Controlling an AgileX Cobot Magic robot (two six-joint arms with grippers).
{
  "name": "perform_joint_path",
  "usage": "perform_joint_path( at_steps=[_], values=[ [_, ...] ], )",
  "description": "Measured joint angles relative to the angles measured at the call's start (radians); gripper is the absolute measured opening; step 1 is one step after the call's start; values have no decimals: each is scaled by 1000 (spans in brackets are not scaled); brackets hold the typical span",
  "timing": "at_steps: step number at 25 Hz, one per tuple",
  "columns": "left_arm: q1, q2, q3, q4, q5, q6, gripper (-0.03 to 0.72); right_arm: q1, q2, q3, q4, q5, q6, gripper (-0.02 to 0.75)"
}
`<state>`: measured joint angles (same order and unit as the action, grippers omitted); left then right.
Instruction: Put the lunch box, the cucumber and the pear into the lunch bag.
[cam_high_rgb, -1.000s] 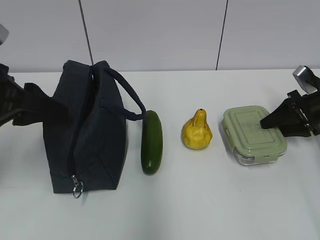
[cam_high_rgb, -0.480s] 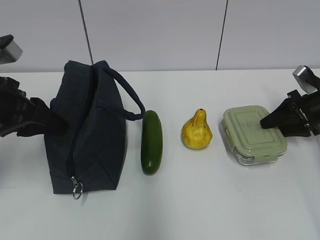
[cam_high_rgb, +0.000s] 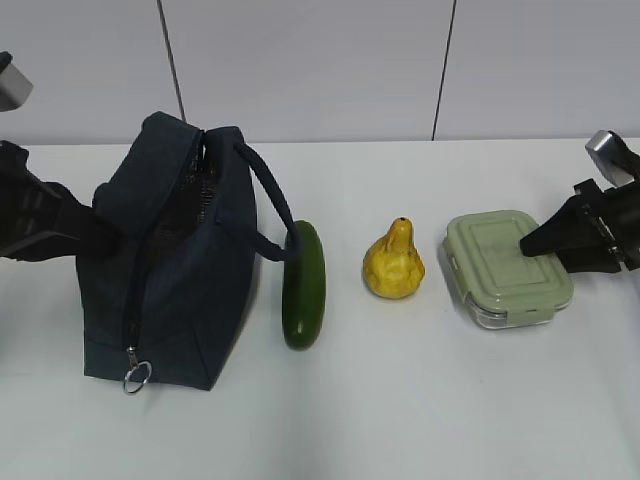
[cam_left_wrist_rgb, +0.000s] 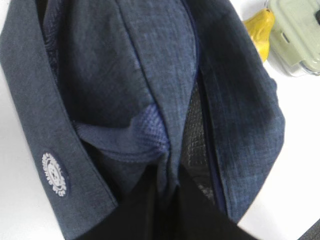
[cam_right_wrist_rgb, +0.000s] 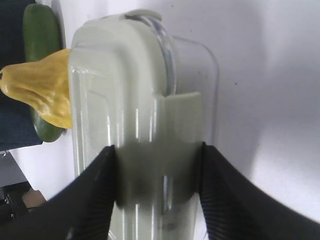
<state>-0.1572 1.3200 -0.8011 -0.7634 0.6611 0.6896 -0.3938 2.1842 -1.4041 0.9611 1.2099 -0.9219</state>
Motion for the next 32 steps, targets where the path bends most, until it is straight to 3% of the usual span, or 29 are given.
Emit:
perform_joint_path(
  at_steps=[9, 32],
  values=[
    [0, -5, 0, -76, -11, -2, 2, 0, -15, 0, 9, -23, 2, 373],
    [0, -5, 0, -83, -16, 4, 1, 0, -128, 3, 14, -47, 54, 373]
  ],
)
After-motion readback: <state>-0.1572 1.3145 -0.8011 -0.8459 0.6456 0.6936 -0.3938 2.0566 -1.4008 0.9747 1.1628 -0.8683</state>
